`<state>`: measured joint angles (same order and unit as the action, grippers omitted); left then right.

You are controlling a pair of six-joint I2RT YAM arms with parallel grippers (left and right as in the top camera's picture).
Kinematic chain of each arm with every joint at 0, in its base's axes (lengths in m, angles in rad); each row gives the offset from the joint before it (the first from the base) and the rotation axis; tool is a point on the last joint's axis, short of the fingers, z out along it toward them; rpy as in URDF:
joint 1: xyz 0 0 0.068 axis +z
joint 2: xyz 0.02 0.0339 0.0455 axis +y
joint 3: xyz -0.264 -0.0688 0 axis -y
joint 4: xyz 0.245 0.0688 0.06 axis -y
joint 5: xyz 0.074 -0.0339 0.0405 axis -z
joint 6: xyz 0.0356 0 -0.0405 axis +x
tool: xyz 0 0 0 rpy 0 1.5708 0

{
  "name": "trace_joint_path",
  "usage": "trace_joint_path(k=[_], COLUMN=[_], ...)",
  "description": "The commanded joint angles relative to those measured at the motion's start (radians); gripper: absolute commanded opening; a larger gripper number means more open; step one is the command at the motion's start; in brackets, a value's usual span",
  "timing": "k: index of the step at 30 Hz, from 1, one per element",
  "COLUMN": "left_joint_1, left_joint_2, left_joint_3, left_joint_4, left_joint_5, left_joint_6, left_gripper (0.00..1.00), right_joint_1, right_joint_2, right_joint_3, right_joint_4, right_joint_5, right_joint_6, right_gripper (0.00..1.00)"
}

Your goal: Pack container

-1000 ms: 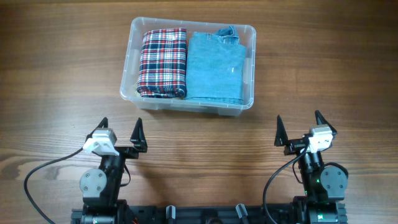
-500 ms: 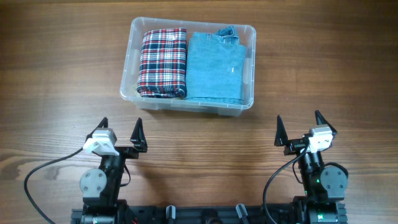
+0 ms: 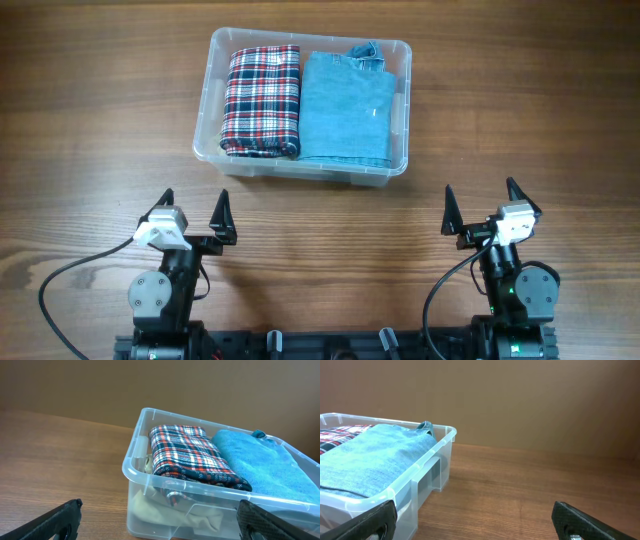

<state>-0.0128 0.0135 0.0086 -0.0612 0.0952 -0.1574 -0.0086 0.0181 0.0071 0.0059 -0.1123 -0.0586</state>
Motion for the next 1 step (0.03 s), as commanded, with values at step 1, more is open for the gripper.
trace_joint_path(k=[1], left_joint_1=[0.003], left_joint_2=[-0.011], left_joint_3=[-0.003], left_joint_4=[-0.007], left_joint_5=[0.015], left_joint_6=[0.019], left_gripper=[1.0], right_joint_1=[-0.006], right_joint_2=[-0.013], right_joint_3=[-0.002], right_joint_4=[0.003], right_joint_5=[-0.02], right_joint_6=[-0.018], right_gripper=[1.0])
